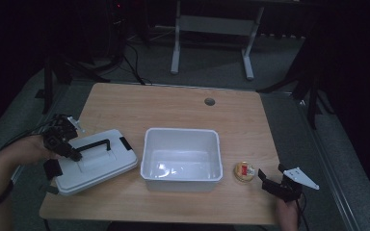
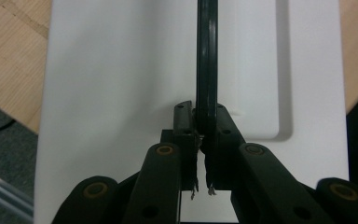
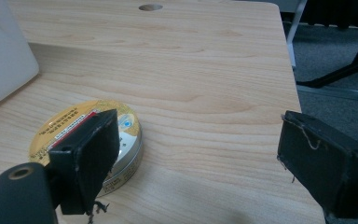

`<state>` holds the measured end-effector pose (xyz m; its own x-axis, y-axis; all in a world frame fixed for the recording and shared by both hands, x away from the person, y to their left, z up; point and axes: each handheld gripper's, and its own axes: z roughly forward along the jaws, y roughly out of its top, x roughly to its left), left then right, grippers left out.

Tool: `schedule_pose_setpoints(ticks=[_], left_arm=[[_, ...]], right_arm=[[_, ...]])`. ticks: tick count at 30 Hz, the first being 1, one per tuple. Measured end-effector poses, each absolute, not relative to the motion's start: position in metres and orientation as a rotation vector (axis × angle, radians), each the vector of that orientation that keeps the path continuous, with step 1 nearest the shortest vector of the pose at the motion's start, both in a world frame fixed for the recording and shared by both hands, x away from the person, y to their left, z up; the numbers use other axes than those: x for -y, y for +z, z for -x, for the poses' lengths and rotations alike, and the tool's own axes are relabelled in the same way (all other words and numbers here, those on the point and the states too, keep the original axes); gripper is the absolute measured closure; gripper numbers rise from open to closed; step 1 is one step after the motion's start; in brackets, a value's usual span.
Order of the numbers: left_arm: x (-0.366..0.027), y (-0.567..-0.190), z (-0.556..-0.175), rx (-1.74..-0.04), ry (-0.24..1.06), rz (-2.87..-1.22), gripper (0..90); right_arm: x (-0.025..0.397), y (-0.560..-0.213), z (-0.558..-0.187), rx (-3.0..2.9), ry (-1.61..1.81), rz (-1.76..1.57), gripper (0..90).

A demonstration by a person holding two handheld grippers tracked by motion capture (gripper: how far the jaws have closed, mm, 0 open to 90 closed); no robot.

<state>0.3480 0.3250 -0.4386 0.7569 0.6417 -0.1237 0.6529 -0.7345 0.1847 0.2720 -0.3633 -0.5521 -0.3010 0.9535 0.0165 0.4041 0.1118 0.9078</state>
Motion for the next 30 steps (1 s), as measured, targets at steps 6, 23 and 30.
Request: schedule_pose_setpoints(ticks=[6,23,30], left_arm=[[-0.325,-0.466,-0.351,-1.043,-0.122,-2.72,83.3],[-0.319,-0.491,-0.347,-1.034,-0.182,-2.789,80.9],[-0.325,-0.487,-0.35,-1.082,-0.148,-2.731,60.7]], right_arm=[[0.363,-0.552,-0.272,-1.785,1.159,-1.32,12.4],[0.363,-0.552,-0.272,-1.81,1.155,-1.311,12.4],[0.364,-0.551,-0.273,-1.88,1.137,-1.307,12.4]])
